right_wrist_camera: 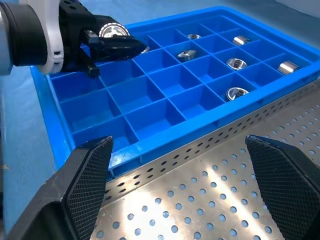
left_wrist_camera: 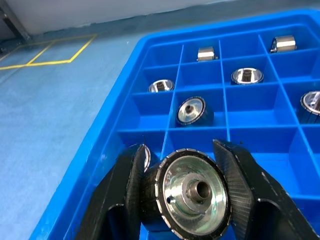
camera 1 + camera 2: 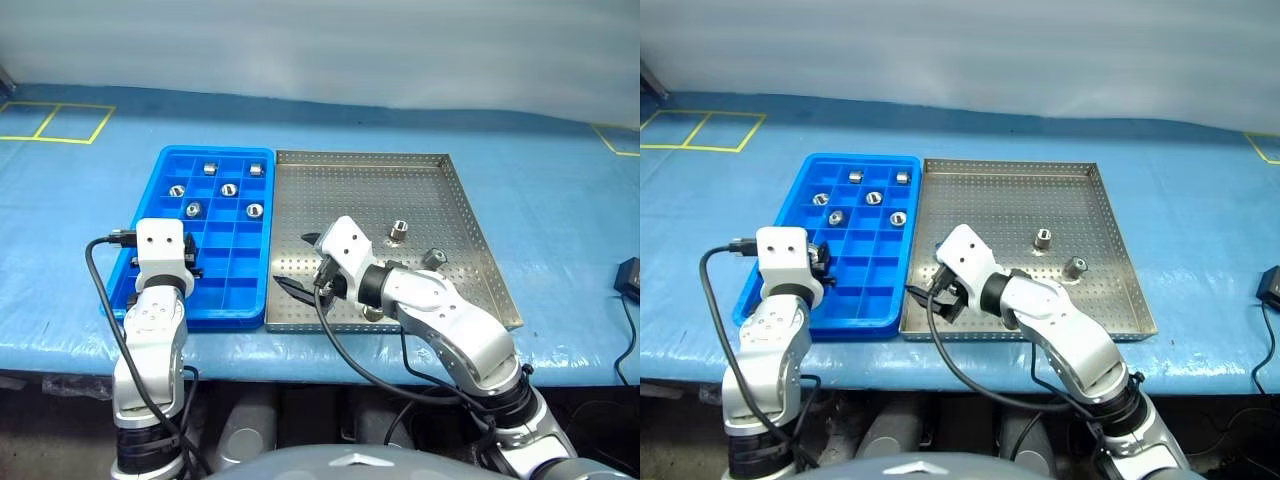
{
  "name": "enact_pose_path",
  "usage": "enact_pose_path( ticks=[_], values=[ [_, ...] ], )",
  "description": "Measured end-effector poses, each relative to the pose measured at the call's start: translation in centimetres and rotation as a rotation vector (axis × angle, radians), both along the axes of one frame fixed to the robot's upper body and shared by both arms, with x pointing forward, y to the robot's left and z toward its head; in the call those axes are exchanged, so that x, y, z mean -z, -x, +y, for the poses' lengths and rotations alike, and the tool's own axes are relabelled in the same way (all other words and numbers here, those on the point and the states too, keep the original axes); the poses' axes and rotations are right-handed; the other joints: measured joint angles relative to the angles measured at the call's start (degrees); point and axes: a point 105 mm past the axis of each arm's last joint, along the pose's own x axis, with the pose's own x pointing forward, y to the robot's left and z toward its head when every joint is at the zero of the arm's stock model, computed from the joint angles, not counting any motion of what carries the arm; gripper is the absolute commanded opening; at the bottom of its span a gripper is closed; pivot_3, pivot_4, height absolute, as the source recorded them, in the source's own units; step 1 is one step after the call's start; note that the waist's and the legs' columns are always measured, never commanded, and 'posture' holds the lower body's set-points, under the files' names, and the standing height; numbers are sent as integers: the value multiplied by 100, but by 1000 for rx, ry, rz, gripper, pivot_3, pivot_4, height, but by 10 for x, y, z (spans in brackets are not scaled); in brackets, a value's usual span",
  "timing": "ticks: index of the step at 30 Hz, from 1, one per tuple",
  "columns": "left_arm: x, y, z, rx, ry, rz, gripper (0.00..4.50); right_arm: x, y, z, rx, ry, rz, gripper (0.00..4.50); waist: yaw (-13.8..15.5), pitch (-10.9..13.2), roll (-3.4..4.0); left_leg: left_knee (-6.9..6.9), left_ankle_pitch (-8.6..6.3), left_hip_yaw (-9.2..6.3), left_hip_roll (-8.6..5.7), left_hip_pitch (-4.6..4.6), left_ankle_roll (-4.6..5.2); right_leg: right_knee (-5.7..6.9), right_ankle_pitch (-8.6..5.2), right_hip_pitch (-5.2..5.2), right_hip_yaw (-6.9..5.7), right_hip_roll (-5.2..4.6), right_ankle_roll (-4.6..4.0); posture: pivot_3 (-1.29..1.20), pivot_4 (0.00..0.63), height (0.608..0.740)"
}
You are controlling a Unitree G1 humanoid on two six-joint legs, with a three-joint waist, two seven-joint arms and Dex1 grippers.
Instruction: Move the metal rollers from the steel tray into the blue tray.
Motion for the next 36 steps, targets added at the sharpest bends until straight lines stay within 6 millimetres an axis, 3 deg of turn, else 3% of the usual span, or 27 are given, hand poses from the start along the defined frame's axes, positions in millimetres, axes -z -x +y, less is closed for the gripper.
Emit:
enact_pose_path(
  ticks=[4, 7, 12, 17, 22, 25, 28, 36],
  values=[
    [12, 3, 2, -36, 27, 34, 1872, 4, 1, -2, 7, 3, 12, 4500, 13, 0, 0, 0, 0, -5, 0, -3, 0, -1, -2, 0, -8, -3, -4, 205, 150, 740],
    [20, 2, 4, -37, 39, 63, 2847, 7, 1, -4, 24, 6, 24, 4500, 12, 0, 0, 0, 0, -6, 0, -5, 0, -1, -3, -2, -12, -3, -5, 161, 150, 740],
    [6, -13, -6, 40, 74, 1, 4465, 8, 0, -12, 80, 6, 27, 4500, 2, 0, 0, 2, 0, -9, 0, -8, 0, -2, -3, -2, -17, -6, -8, 119, 150, 740],
    [-39, -37, -44, 331, 95, -133, 4465, 4, 1, -35, 181, 7, 21, 4500, -67, -1, 1, 7, -1, -7, -1, -11, 0, -2, 0, -1, -18, -7, -12, 71, 150, 740],
    [-61, -47, -108, 859, 98, -86, 4465, 22, 11, -77, 336, 83, 83, 4500, -178, -1, 3, 8, -1, -5, -2, -12, 0, -2, -7, -2, -21, -4, -11, -5, 150, 740],
    [-50, -44, -136, 1091, 86, 42, 4465, 24, 15, -90, 397, 94, 94, 4500, -333, -2, 8, 8, -1, -1, 0, -8, 1, 1, -19, -2, -14, 3, 10, -39, 150, 740],
    [-21, -38, -153, 1245, 66, 222, 4465, 25, 20, -96, 439, 98, 96, 4500, -495, -3, 10, 8, -1, 1, 6, -5, 1, 5, -19, -3, -7, 12, 11, -87, 150, 740],
    [14, -24, -167, 1434, -68, 442, 4465, 25, 27, -97, 503, 70, 106, 4500, -684, -2, 11, 8, -2, 16, 6, -4, 2, 5, -17, -11, 17, 13, 14, -150, 150, 740]
  ],
)
